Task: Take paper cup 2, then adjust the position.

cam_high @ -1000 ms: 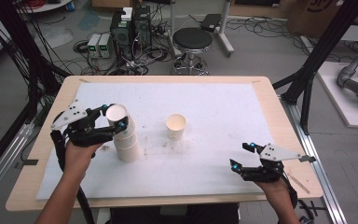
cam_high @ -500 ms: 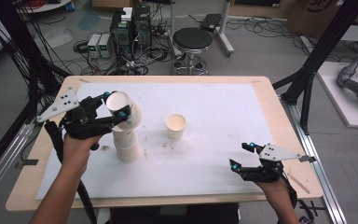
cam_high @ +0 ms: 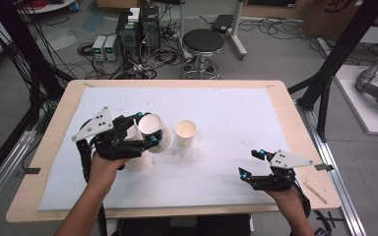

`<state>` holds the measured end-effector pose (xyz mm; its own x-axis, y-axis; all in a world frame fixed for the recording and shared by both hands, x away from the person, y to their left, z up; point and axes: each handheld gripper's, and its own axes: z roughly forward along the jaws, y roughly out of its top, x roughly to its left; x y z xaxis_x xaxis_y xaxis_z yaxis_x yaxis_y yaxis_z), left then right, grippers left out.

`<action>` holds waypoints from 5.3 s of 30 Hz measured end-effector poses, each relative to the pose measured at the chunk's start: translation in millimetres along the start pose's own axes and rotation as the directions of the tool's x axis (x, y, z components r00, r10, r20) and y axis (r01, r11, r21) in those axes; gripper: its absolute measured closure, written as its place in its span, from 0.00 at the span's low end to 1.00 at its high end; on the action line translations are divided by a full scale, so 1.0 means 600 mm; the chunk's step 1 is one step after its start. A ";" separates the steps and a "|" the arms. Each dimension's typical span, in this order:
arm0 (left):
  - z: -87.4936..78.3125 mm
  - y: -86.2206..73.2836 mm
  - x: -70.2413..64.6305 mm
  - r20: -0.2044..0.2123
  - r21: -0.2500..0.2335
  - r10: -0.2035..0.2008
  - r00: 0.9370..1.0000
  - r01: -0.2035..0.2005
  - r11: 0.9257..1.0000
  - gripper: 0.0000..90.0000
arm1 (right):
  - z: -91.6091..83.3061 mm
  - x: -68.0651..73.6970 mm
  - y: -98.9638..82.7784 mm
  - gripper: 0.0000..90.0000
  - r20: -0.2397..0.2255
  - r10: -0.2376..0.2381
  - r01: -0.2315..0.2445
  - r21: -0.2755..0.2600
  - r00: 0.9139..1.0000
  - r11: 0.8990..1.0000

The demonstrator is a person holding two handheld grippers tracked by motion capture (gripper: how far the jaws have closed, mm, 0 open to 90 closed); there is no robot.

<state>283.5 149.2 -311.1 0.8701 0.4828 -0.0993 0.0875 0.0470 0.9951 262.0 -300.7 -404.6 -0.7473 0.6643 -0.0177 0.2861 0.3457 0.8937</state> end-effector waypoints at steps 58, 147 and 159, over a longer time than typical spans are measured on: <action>0.073 -0.103 -0.040 0.199 0.113 -0.030 0.980 0.007 0.994 0.38 | 0.079 0.067 0.068 0.22 -0.334 -0.086 0.076 -0.042 0.939 0.996; 0.118 -0.112 -0.063 0.342 0.430 -0.005 0.940 -0.152 0.890 0.23 | 0.148 0.128 0.119 0.37 -0.496 -0.302 0.466 0.248 0.814 0.849; 0.126 -0.118 -0.064 0.352 0.495 -0.002 0.936 -0.184 0.849 0.28 | 0.152 0.137 0.133 0.37 -0.506 -0.334 0.536 0.328 0.795 0.778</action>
<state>280.3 61.2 -377.5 0.9850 0.1441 -0.0954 0.1541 -0.4824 0.8623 278.3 -158.1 -375.5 -0.9934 0.0767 -0.0858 0.0186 0.8424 0.5385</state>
